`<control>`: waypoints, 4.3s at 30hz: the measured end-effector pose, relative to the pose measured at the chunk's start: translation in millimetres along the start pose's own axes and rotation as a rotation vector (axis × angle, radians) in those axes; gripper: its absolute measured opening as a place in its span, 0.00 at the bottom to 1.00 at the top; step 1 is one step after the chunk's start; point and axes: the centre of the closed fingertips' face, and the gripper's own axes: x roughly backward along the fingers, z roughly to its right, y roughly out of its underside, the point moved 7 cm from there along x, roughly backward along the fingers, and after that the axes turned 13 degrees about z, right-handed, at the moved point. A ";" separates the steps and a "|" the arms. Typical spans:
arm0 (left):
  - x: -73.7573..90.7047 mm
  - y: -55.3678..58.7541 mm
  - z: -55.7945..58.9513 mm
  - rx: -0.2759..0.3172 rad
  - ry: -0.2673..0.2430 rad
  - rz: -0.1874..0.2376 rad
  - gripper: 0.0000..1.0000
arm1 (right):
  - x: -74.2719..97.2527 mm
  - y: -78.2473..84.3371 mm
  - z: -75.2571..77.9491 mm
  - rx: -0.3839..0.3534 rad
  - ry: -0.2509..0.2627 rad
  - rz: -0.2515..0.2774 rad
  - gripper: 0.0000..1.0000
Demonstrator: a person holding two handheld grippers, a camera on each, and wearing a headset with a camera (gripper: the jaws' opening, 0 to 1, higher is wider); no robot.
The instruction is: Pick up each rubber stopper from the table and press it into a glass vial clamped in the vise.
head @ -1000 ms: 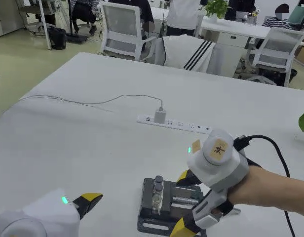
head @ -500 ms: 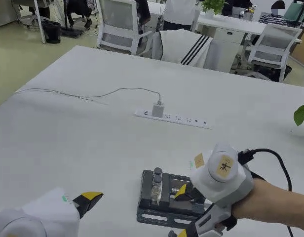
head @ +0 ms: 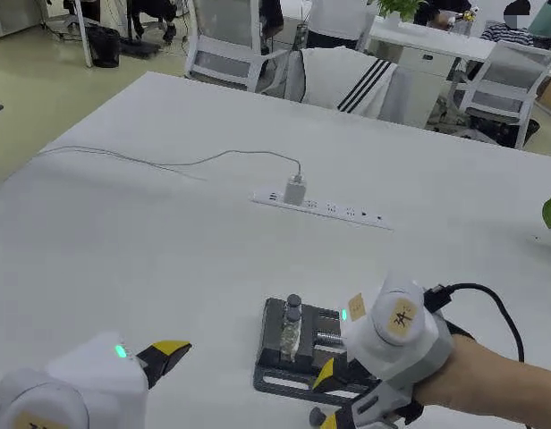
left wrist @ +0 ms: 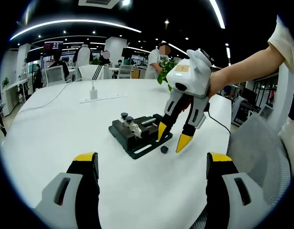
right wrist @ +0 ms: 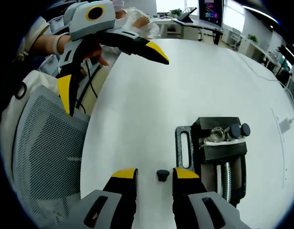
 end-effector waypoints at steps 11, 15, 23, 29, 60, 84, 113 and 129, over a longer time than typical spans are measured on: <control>1.3 3.9 -0.1 0.014 -0.004 -0.002 0.93 | -9.7 2.8 8.0 -0.015 0.023 -0.061 0.15; 0.8 3.7 -0.3 0.016 -0.003 -0.003 0.92 | -12.2 4.0 8.4 0.014 0.022 -0.096 0.13; 0.9 4.5 -0.1 0.020 0.000 -0.006 0.92 | -15.4 3.7 9.0 0.028 0.010 -0.114 0.12; 2.2 6.1 0.3 0.024 0.000 -0.007 0.91 | -18.7 7.0 8.8 0.058 -0.006 -0.154 0.09; -0.1 4.3 0.3 0.009 0.005 -0.011 0.91 | -5.6 -3.3 7.6 -0.051 0.069 -0.004 0.07; -27.3 -18.1 15.6 -0.030 0.064 0.024 0.80 | 75.7 -31.9 -6.3 -0.309 0.308 0.575 0.07; -73.1 -76.0 32.0 -0.003 0.101 0.185 0.25 | 110.8 -52.1 -13.4 -0.563 0.336 1.057 0.07; -73.9 -80.8 36.0 0.000 0.155 0.208 0.08 | 106.4 -52.8 -19.0 -0.544 0.308 1.045 0.06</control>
